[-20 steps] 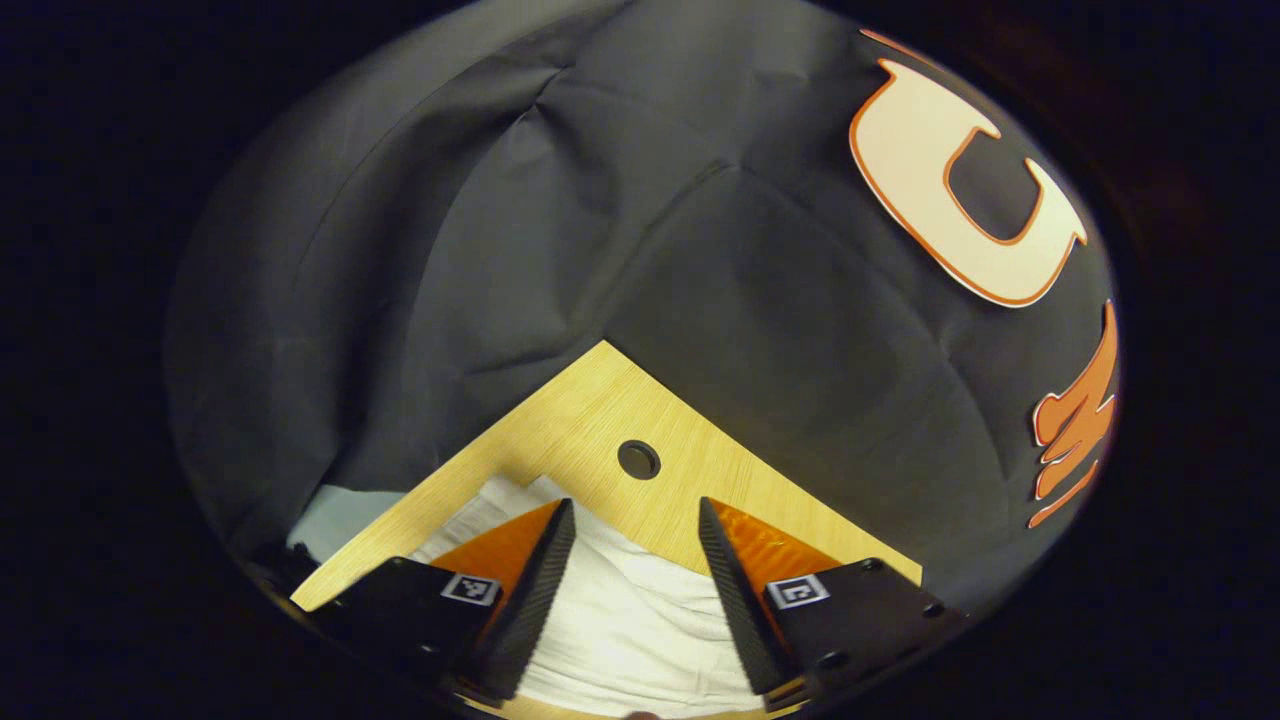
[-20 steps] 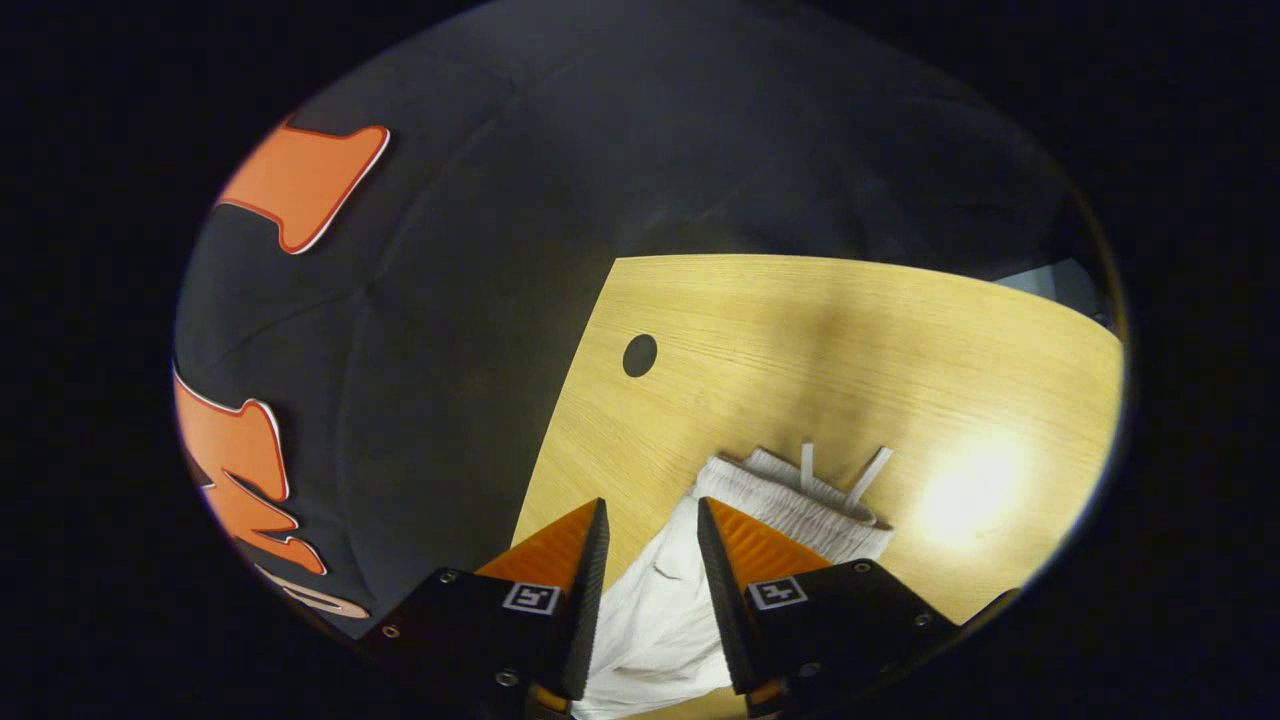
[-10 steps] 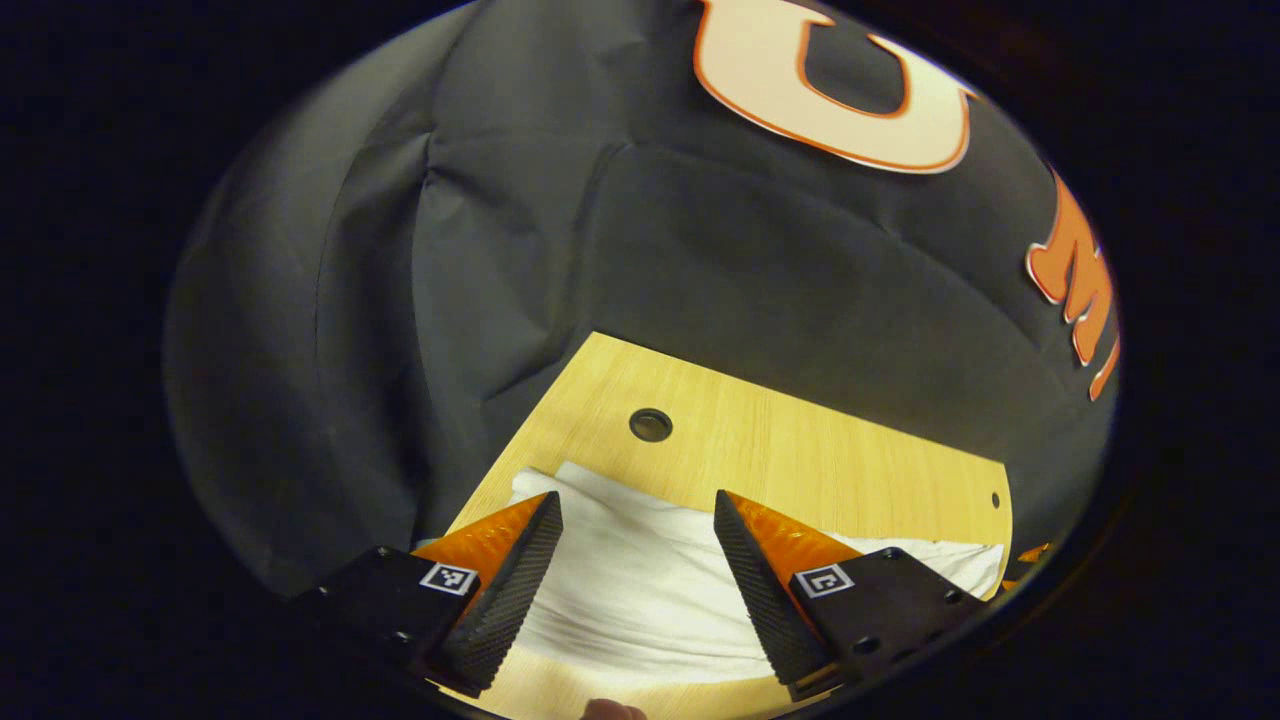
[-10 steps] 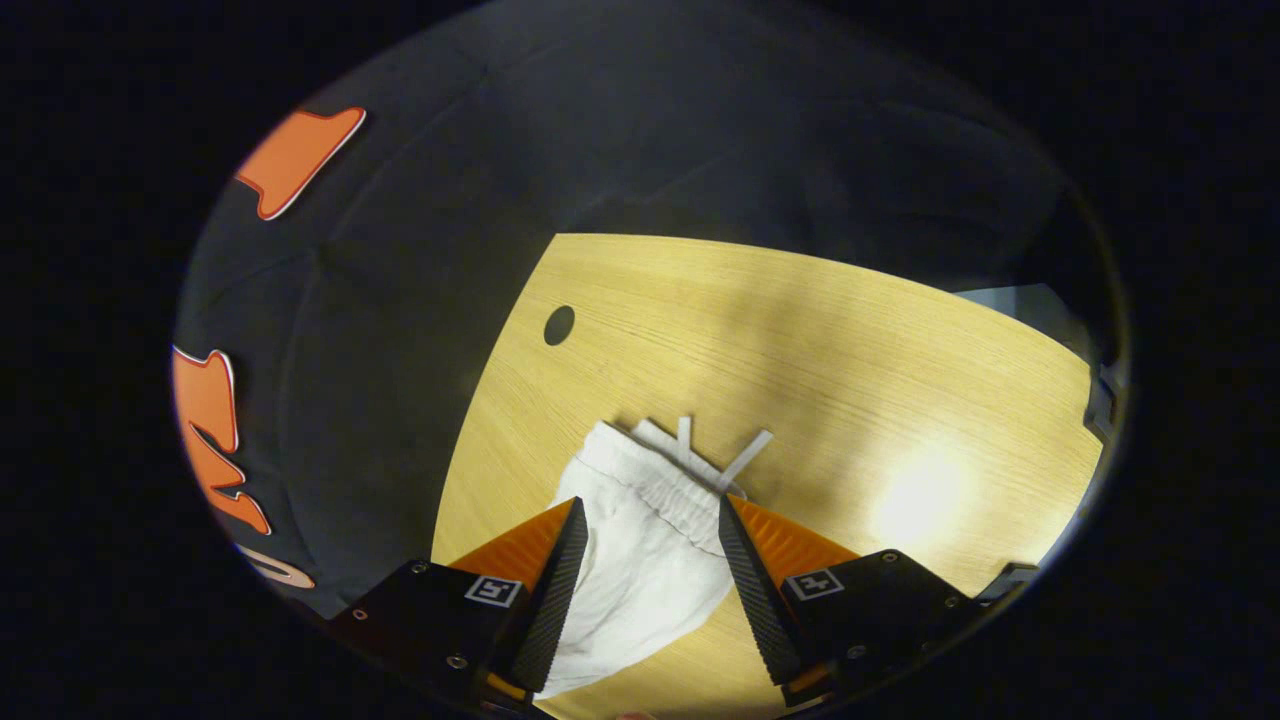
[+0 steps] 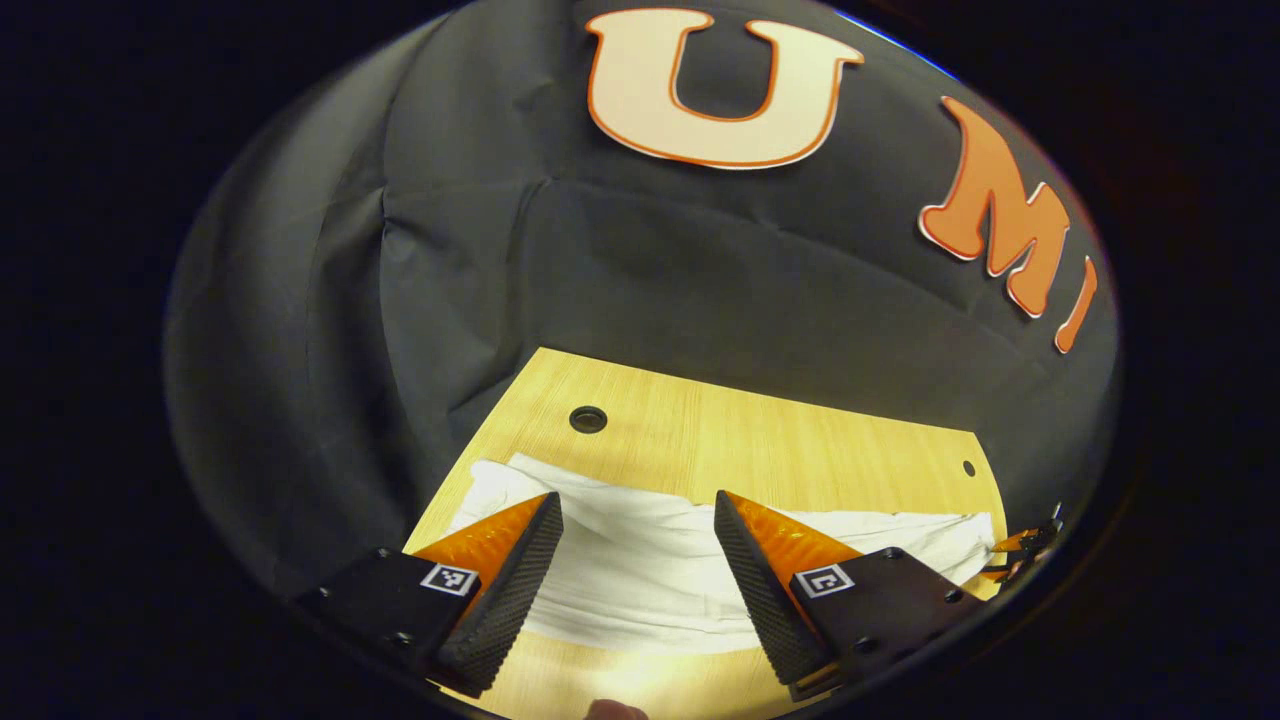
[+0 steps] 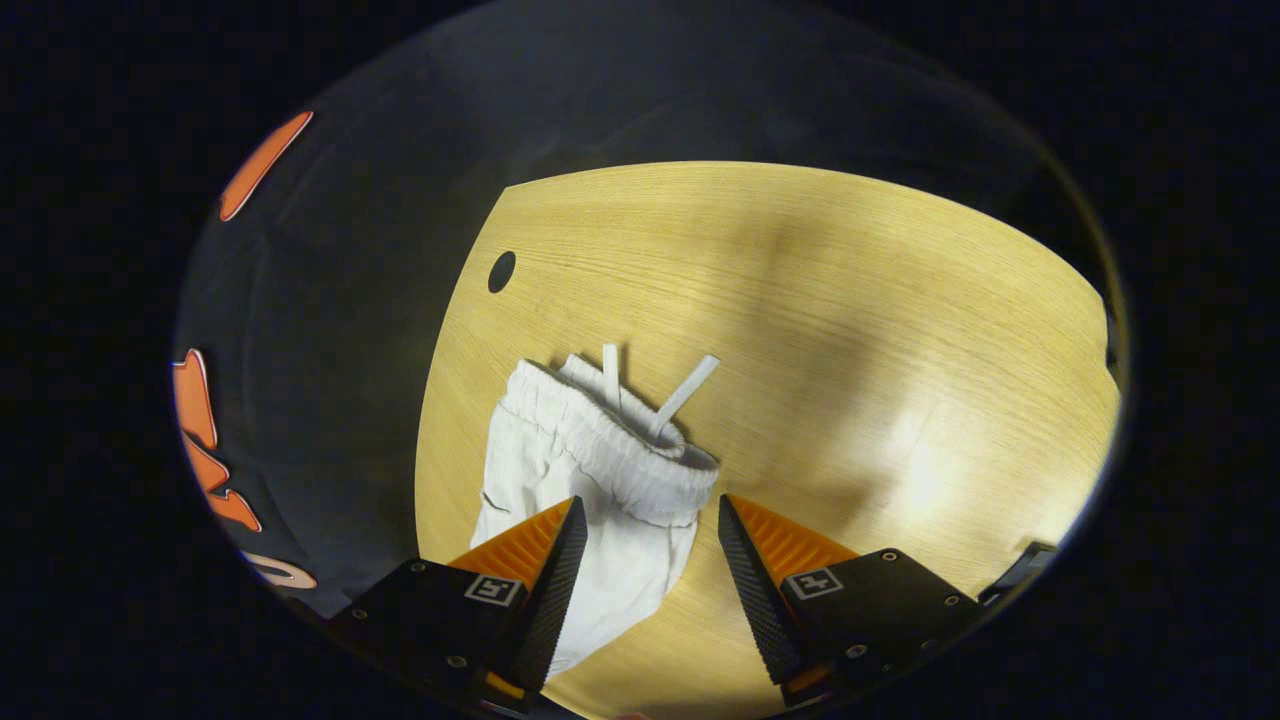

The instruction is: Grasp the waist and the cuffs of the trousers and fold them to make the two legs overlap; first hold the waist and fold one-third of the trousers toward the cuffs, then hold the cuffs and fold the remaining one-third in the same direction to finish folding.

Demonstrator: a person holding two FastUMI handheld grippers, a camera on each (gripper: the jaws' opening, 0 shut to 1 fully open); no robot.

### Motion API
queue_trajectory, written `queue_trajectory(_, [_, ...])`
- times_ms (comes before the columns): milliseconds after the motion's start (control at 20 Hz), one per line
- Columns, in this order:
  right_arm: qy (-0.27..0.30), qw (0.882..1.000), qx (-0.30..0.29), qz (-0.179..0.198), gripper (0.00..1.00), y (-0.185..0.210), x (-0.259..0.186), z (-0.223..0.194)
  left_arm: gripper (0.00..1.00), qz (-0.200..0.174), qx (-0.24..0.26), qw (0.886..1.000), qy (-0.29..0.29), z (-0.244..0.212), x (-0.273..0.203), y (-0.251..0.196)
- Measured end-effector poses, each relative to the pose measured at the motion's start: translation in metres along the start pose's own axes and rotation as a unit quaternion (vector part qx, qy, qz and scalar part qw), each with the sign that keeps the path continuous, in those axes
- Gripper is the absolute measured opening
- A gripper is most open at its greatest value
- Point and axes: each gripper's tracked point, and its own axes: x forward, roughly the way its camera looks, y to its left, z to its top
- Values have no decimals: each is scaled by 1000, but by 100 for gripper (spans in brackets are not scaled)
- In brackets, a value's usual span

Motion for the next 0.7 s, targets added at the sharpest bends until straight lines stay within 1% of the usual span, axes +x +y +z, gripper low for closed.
queue_trajectory(200, [-1, 1000, 9, 2, 81, 1, 12, 4, 99, -2, 13, 1000, -10, -5, 4, -5])
queue_trajectory(350, [-8, 1000, 28, 12, 81, -1, 11, 9, 99, -1, 11, 1000, -13, -2, 4, -6])
queue_trajectory(450, [-5, 999, 32, 8, 78, -8, 12, 9, 99, -1, 7, 1000, -14, 0, 3, -5])
queue_trajectory(550, [-7, 999, 35, 9, 75, -4, 18, 10, 100, -1, 6, 1000, -13, 0, 4, -3])
queue_trajectory(650, [-14, 999, 31, -3, 69, -13, 22, 9, 99, 2, 8, 1000, -9, 2, 4, -3])
queue_trajectory(700, [-16, 999, 30, -6, 55, -13, 24, 7, 99, 4, 10, 1000, -6, 2, 3, -4])
